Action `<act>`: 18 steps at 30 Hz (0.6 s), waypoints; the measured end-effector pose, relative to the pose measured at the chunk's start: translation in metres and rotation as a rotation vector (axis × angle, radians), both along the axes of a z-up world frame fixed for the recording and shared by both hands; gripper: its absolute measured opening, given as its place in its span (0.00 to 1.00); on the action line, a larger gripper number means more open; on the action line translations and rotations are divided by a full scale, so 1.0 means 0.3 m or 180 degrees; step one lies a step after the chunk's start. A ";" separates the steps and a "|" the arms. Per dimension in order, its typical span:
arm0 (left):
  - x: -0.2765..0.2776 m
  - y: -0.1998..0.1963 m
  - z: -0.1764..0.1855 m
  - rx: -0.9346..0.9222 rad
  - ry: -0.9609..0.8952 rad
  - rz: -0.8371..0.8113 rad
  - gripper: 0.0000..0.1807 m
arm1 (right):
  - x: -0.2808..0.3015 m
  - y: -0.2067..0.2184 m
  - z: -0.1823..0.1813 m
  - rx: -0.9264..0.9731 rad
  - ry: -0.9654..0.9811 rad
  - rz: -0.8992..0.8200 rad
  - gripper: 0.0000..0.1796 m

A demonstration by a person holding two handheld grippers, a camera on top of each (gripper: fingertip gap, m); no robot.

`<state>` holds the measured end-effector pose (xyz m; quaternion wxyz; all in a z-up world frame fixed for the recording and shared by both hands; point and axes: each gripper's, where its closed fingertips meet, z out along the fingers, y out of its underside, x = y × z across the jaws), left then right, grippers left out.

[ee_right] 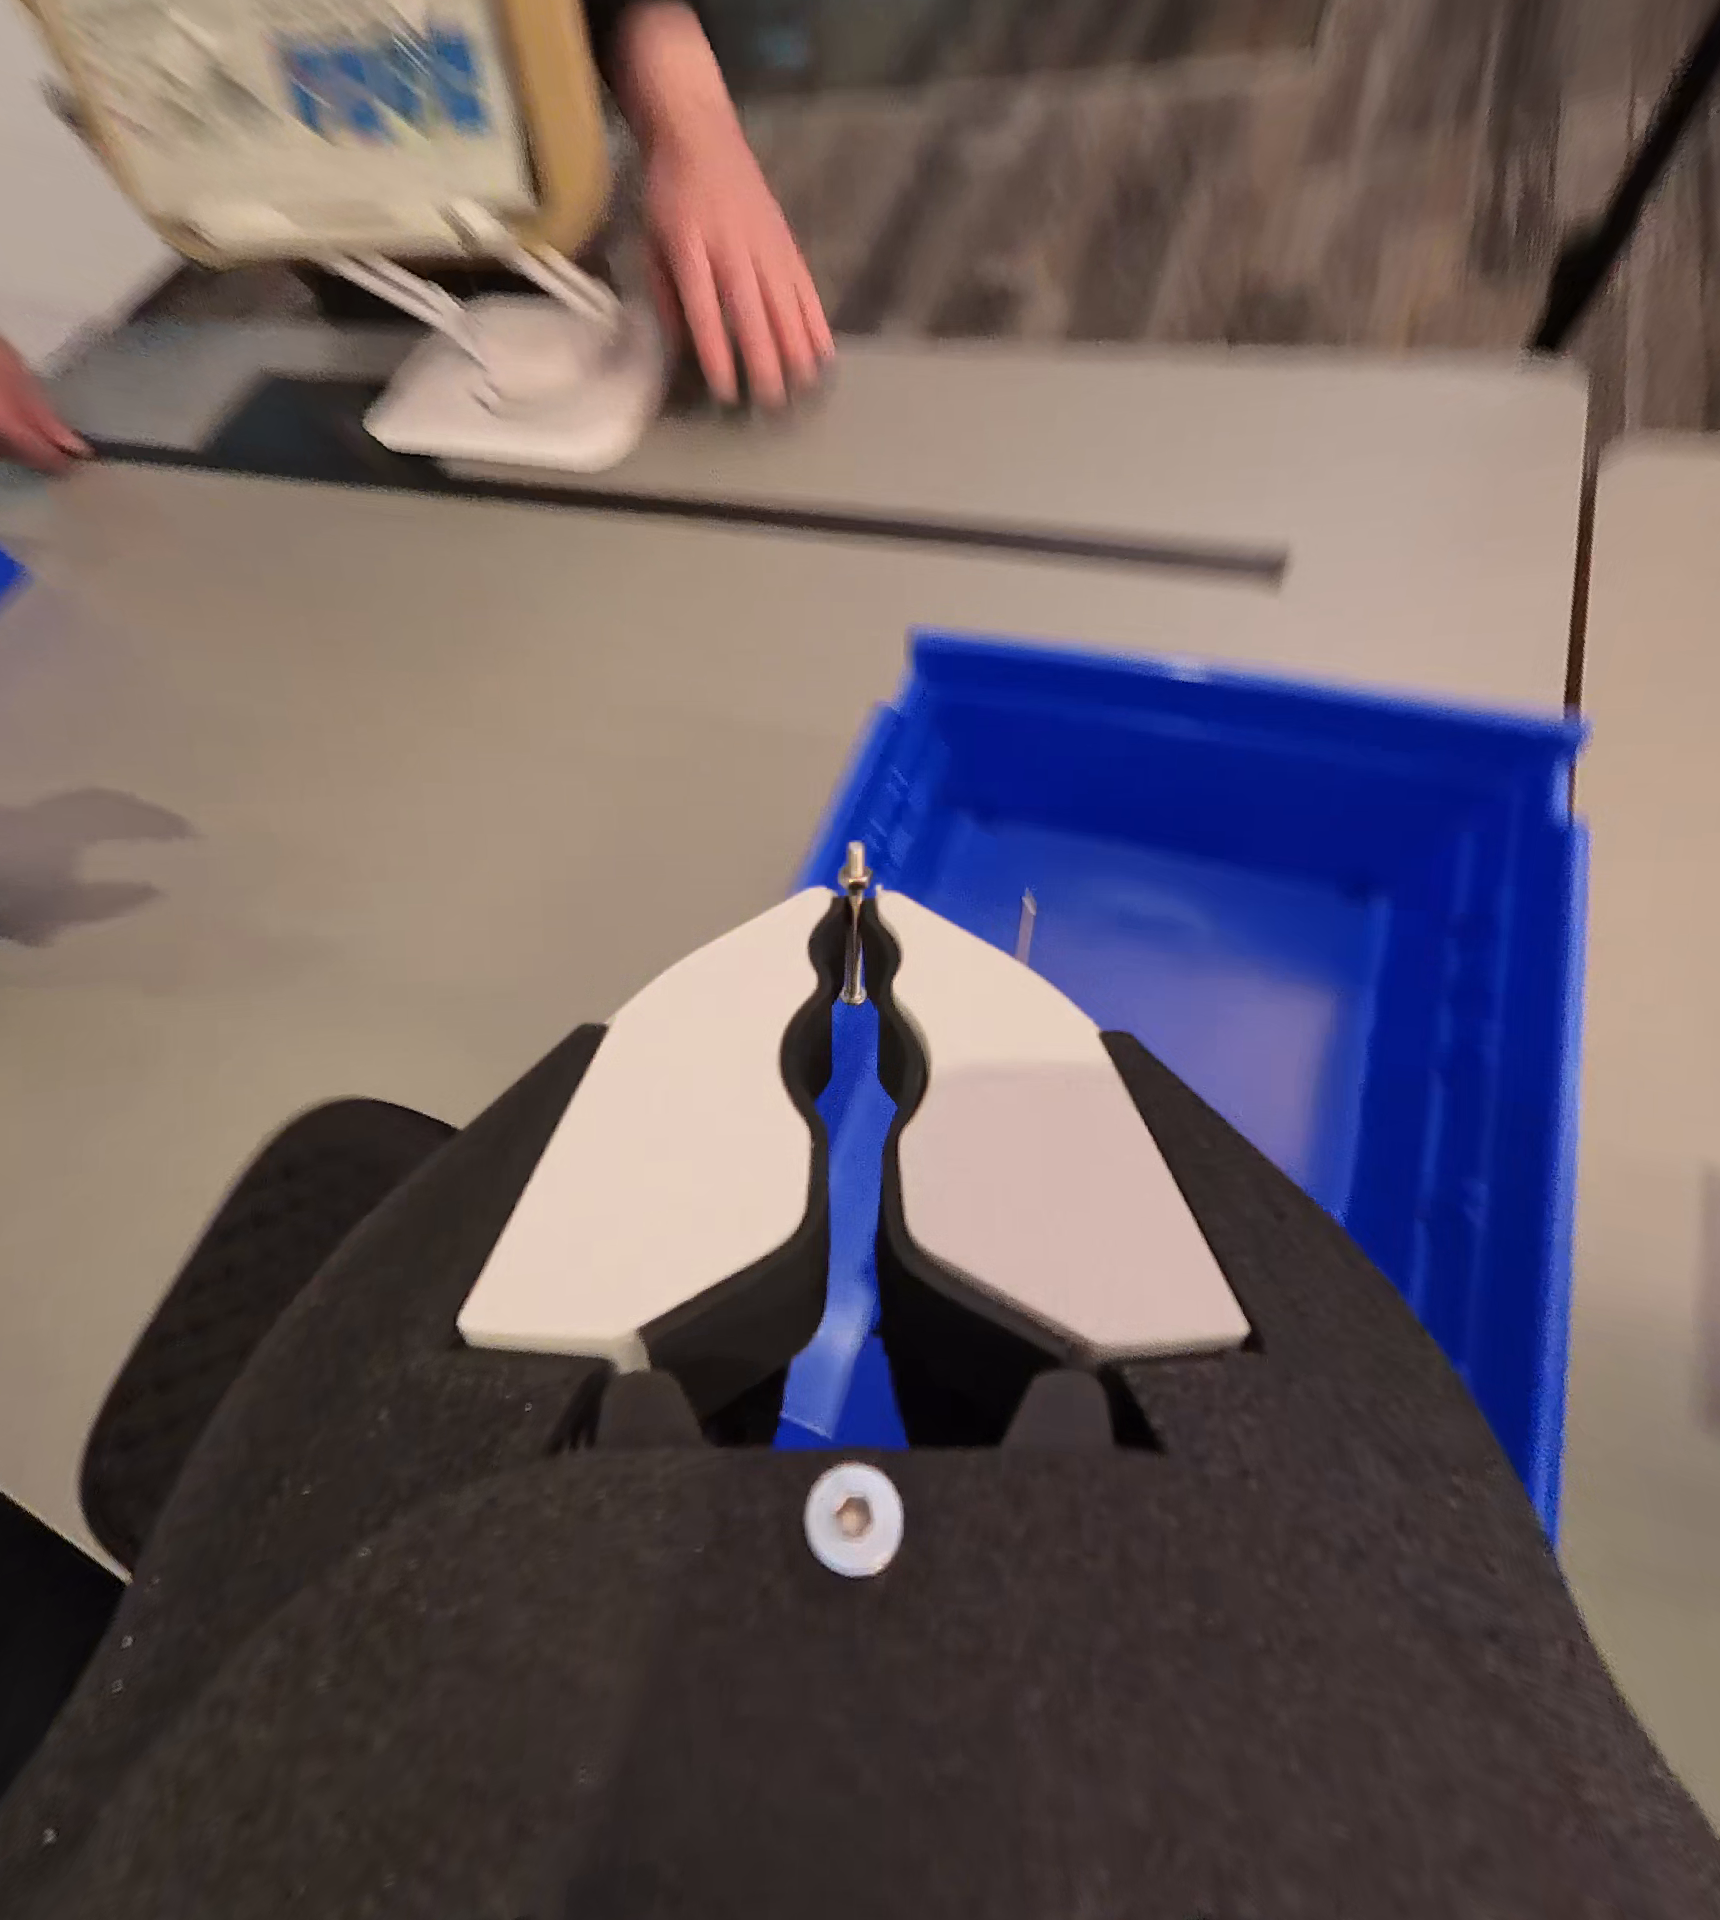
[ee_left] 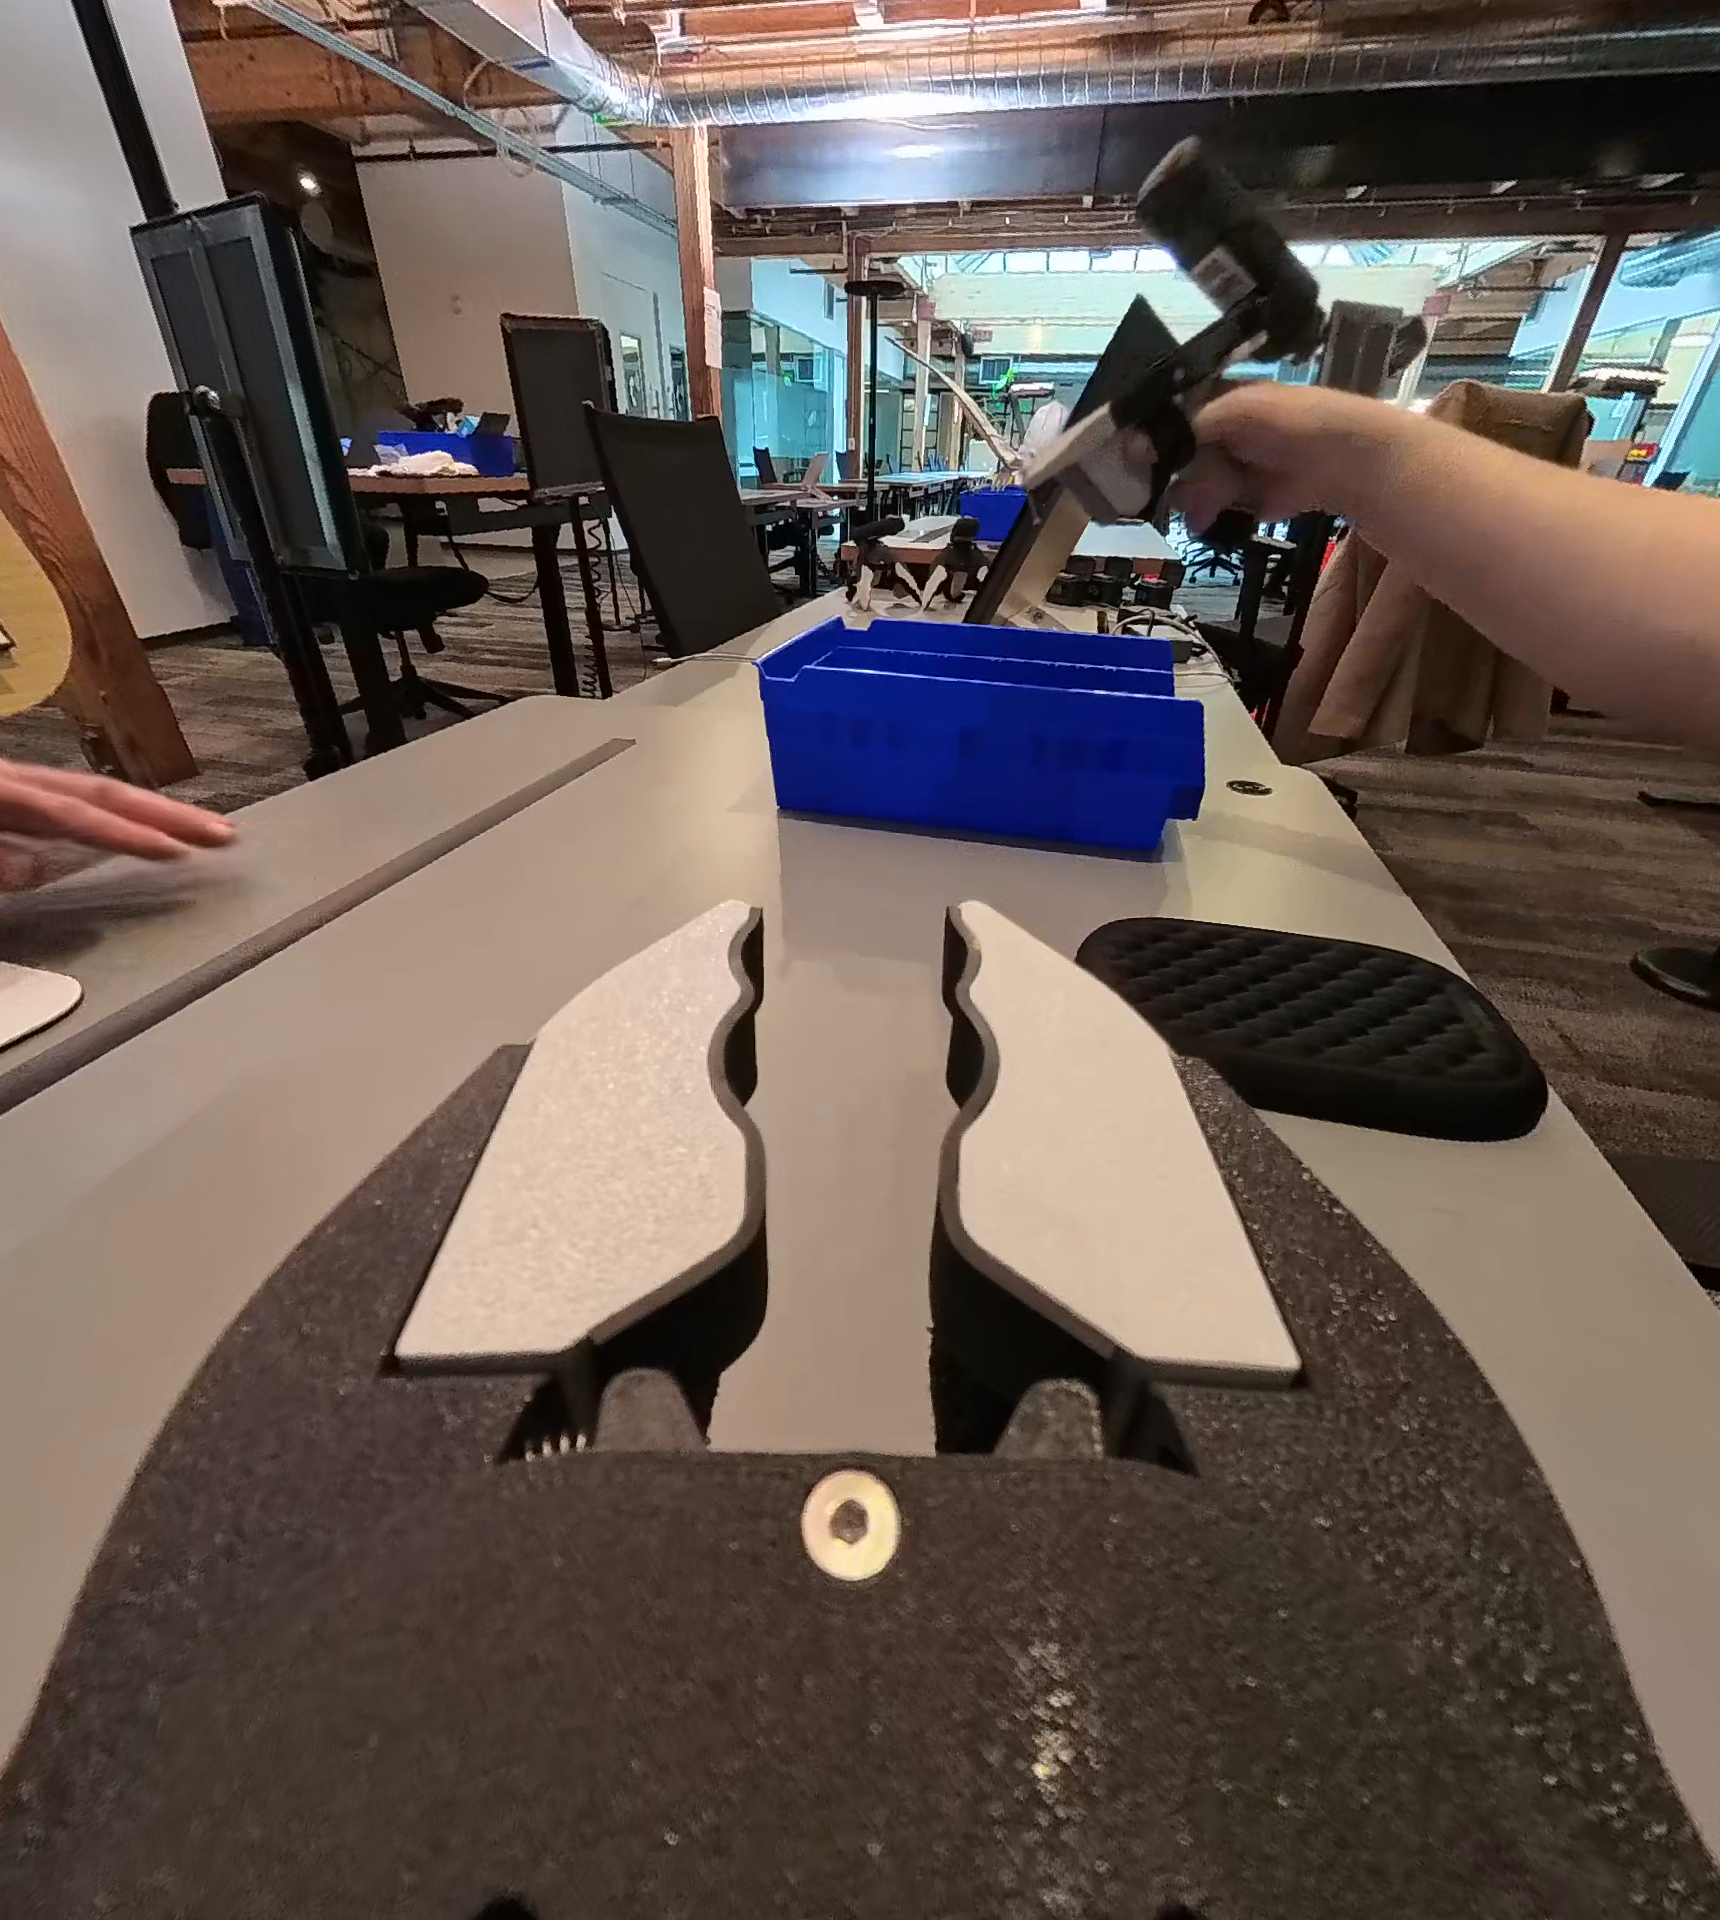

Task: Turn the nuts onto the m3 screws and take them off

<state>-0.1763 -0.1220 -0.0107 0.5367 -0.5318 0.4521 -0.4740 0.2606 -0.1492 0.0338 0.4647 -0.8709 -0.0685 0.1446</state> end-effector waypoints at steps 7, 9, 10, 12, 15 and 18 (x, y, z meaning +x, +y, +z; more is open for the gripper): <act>0.012 0.020 -0.032 0.0009 0.0108 0.0046 0.18 | 0.064 0.073 -0.248 -0.0802 -0.0133 -0.0045 0.01; 0.017 0.031 -0.040 -0.0029 0.0145 0.0061 0.18 | 0.057 0.096 -0.300 -0.0979 -0.0153 0.0006 0.01; 0.020 0.038 -0.043 -0.0049 0.0169 0.0071 0.18 | 0.060 0.116 -0.324 -0.1063 -0.0160 0.0025 0.01; 0.024 0.052 -0.044 -0.0076 0.0207 0.0108 0.18 | 0.057 0.139 -0.359 -0.1218 -0.0172 0.0050 0.01; 0.022 0.070 -0.031 -0.0131 0.0193 0.0185 0.17 | 0.056 0.176 -0.404 -0.1431 -0.0129 0.0026 0.01; 0.014 0.083 -0.024 -0.0203 0.0187 0.0277 0.17 | 0.074 0.200 -0.447 -0.1682 -0.0205 -0.0008 0.02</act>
